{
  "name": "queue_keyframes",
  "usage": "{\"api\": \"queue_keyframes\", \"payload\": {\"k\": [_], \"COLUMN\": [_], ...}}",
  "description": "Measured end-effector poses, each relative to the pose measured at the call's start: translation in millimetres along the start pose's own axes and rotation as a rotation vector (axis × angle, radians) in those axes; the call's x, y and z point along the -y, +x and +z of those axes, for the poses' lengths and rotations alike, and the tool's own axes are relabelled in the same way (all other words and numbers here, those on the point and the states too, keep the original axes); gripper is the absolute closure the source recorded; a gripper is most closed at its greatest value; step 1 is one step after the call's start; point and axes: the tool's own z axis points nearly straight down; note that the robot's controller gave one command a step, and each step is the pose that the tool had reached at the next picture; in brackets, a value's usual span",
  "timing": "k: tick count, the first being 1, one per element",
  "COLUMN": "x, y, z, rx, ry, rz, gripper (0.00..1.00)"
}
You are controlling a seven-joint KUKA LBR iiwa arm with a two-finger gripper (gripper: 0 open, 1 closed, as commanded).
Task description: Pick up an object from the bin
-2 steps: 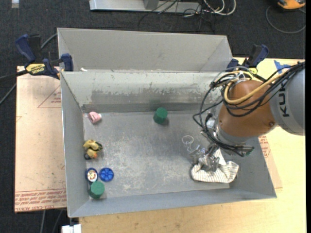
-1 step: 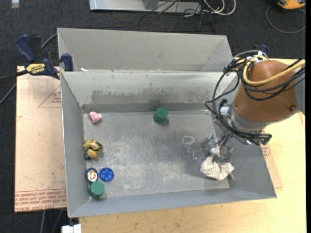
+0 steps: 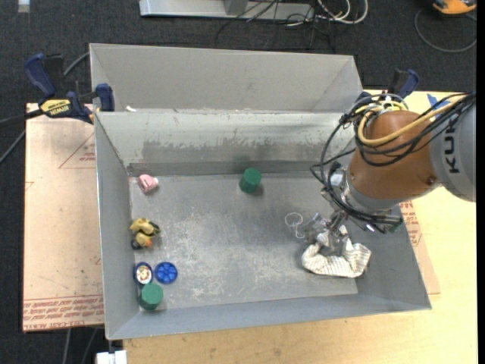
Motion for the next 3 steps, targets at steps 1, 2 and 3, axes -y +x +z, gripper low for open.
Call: {"api": "queue_keyframes", "payload": {"k": [1,2,3], "x": [1,55,-18], "y": [-0.5,-14.2,-0.8], "z": [15,20,-199], "rx": [0.0,0.005,0.007], "ry": [0.0,0.004,0.005], "rz": [0.01,-0.071,0.07], "gripper": [1.0,1.0,1.0]}}
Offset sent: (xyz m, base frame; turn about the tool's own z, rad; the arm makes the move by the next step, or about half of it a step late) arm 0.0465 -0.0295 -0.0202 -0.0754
